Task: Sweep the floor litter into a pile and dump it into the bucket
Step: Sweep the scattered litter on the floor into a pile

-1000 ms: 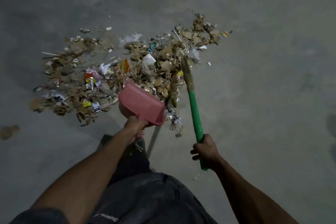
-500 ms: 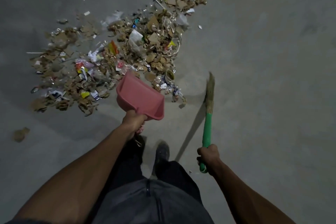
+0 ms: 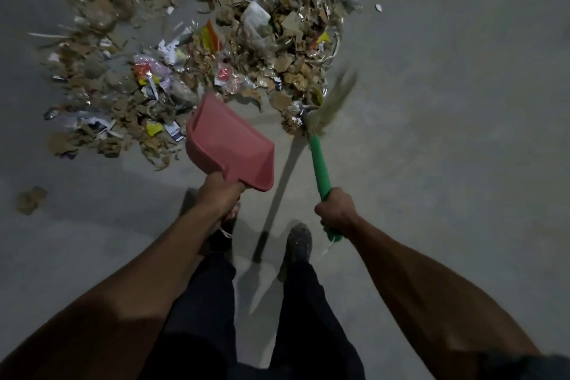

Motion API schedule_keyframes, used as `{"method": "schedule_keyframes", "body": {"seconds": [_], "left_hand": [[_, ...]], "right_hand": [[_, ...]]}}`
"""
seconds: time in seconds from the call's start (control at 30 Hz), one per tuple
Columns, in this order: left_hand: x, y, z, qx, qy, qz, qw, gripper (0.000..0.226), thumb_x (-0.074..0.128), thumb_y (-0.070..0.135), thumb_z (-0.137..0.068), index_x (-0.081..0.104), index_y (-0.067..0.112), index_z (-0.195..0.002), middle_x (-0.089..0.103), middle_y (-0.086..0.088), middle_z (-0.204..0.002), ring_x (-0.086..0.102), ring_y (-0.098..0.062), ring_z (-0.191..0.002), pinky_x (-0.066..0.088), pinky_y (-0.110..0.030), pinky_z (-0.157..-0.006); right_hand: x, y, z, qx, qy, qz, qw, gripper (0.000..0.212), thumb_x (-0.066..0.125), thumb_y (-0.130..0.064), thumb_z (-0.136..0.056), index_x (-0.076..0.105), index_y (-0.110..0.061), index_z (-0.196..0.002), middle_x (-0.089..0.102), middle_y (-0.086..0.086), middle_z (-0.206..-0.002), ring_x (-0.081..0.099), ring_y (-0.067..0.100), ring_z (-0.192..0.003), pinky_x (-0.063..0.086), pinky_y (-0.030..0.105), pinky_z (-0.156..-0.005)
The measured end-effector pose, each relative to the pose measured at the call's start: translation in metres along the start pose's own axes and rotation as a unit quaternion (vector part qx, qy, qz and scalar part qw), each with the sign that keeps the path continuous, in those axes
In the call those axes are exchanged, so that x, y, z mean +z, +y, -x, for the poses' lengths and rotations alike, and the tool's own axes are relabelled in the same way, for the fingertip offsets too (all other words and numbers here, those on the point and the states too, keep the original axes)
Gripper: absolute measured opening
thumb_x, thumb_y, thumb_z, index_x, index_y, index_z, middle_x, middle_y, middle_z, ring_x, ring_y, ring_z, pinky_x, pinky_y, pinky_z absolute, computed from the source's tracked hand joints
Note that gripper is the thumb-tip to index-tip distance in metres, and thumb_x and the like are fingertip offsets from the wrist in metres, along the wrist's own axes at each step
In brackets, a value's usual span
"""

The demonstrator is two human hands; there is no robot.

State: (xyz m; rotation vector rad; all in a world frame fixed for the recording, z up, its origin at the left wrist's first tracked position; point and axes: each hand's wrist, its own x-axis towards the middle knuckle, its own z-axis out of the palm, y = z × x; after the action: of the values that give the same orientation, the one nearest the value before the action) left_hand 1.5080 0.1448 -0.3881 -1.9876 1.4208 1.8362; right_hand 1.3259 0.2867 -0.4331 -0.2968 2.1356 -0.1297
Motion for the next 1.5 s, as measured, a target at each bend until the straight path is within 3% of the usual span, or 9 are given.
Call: {"method": "schedule_keyframes", "body": {"seconds": [0.1,0.2,0.47,0.67,0.93,1.13,1.3,1.4,1.5], "left_hand": [[-0.042,-0.016,-0.018,-0.007,-0.002,0.001,1.0,0.007,0.054,0.01,-0.091,0.058,0.005,-0.094,0.05,-0.011,-0.065,0.045,-0.019,-0.048,0.035,-0.024,-0.044],[-0.082,-0.033,-0.037,-0.016,0.011,-0.003,1.0,0.006,0.054,0.012,-0.091,0.058,0.008,-0.093,0.052,-0.009,-0.066,0.046,-0.019,-0.05,0.033,-0.021,-0.039],[-0.155,-0.059,-0.06,-0.031,0.065,0.034,0.997,0.009,0.058,0.014,-0.091,0.06,0.005,-0.09,0.054,-0.011,-0.068,0.046,-0.02,-0.048,0.033,-0.022,-0.041],[-0.174,-0.062,-0.058,-0.041,0.05,0.057,0.996,0.01,0.062,0.014,-0.089,0.059,0.005,-0.091,0.05,-0.009,-0.063,0.041,-0.017,-0.044,0.03,-0.02,-0.037],[-0.155,-0.048,-0.032,-0.037,0.015,-0.004,0.999,0.013,0.059,0.015,-0.089,0.059,0.002,-0.092,0.053,-0.01,-0.062,0.047,-0.021,-0.049,0.036,-0.025,-0.044],[-0.123,-0.037,-0.008,-0.018,-0.007,-0.031,0.999,0.015,0.055,0.01,-0.089,0.058,-0.002,-0.098,0.053,-0.01,-0.063,0.047,-0.02,-0.047,0.037,-0.028,-0.043],[-0.102,-0.036,0.01,-0.002,-0.018,-0.042,0.999,0.008,0.055,0.009,-0.091,0.056,0.002,-0.094,0.052,-0.01,-0.064,0.045,-0.02,-0.046,0.034,-0.022,-0.037],[-0.096,-0.045,0.017,0.005,-0.017,-0.045,0.999,0.007,0.055,0.009,-0.091,0.056,0.003,-0.092,0.053,-0.011,-0.065,0.045,-0.021,-0.047,0.036,-0.022,-0.038],[-0.092,-0.057,0.019,0.004,-0.008,-0.04,0.999,0.01,0.056,0.009,-0.089,0.058,0.001,-0.095,0.054,-0.011,-0.065,0.045,-0.021,-0.046,0.035,-0.021,-0.036]], "right_hand": [[0.008,-0.047,-0.012,-0.031,-0.004,0.108,0.994,0.03,0.063,-0.015,-0.086,0.053,-0.004,-0.111,0.063,0.014,-0.103,0.068,0.03,-0.087,0.06,0.039,-0.075],[0.023,-0.083,-0.015,-0.09,-0.005,0.236,0.968,0.033,0.062,-0.016,-0.087,0.053,-0.004,-0.116,0.058,0.01,-0.102,0.056,0.023,-0.082,0.047,0.03,-0.067],[0.078,-0.158,0.012,-0.228,-0.009,0.378,0.897,0.043,0.06,-0.012,-0.089,0.045,-0.002,-0.128,0.059,0.016,-0.118,0.063,0.032,-0.1,0.054,0.04,-0.082],[0.08,-0.101,0.061,-0.223,-0.006,0.301,0.927,0.042,0.051,-0.011,-0.085,0.041,-0.01,-0.125,0.058,0.014,-0.112,0.059,0.033,-0.091,0.045,0.036,-0.067],[0.044,0.032,0.147,-0.075,0.046,0.152,0.985,0.031,0.059,-0.007,-0.073,0.047,-0.017,-0.1,0.057,0.004,-0.084,0.052,0.027,-0.073,0.032,0.031,-0.056],[0.033,0.081,0.163,0.02,0.076,0.09,0.993,0.033,0.06,-0.005,-0.075,0.053,-0.015,-0.106,0.062,0.01,-0.08,0.062,0.033,-0.063,0.054,0.037,-0.053],[0.037,0.07,0.133,0.071,0.036,0.03,0.996,0.022,0.057,-0.004,-0.078,0.054,-0.007,-0.1,0.063,0.014,-0.074,0.062,0.028,-0.051,0.057,0.04,-0.046],[0.049,0.046,0.118,0.044,-0.001,0.059,0.997,0.023,0.059,-0.008,-0.08,0.054,-0.006,-0.103,0.065,0.014,-0.086,0.068,0.031,-0.067,0.06,0.041,-0.058],[0.068,0.02,0.112,-0.031,-0.035,0.167,0.985,0.03,0.06,-0.015,-0.085,0.052,-0.008,-0.113,0.06,0.013,-0.107,0.063,0.031,-0.092,0.046,0.03,-0.067]]}}
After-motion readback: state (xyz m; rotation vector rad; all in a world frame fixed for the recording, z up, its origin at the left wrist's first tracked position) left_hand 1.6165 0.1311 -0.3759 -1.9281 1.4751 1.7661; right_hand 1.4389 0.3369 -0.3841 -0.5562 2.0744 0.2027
